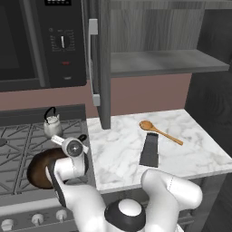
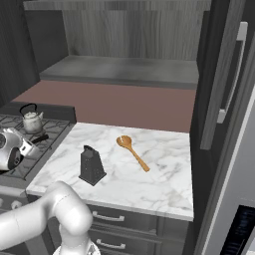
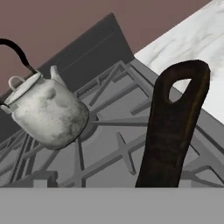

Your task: Pick the pan from the cabinet and place it on the stove. Then turn on the stove burner for the pan.

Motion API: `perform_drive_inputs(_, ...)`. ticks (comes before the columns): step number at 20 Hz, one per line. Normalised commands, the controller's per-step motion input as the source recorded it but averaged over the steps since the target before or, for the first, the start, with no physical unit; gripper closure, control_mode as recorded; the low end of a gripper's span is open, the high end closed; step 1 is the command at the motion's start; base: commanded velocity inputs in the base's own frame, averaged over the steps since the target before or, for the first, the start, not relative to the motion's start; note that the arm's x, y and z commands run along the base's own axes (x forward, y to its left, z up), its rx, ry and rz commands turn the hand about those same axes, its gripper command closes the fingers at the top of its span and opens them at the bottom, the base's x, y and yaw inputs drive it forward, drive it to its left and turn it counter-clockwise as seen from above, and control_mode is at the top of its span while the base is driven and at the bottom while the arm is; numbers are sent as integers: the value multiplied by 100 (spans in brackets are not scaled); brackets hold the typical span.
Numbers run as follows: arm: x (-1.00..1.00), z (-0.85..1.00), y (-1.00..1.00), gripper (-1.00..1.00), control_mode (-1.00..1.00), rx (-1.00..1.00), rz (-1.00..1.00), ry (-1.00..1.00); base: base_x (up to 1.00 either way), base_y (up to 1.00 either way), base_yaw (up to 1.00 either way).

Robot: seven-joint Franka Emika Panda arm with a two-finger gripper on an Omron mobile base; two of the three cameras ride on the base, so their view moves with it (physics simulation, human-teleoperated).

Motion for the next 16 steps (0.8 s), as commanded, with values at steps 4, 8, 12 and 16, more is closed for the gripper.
perform_drive_inputs(4,-4,0,0,-100,-100,0,-9,0,0,0,0)
perform_drive_inputs(8,-17,1,0,-100,-100,0,-13,0,0,0,0)
perform_drive_inputs(12,-24,5,0,-100,-100,0,-14,0,0,0,0)
perform_drive_inputs(16,-22,20,0,-100,-100,-1,-13,0,0,0,0)
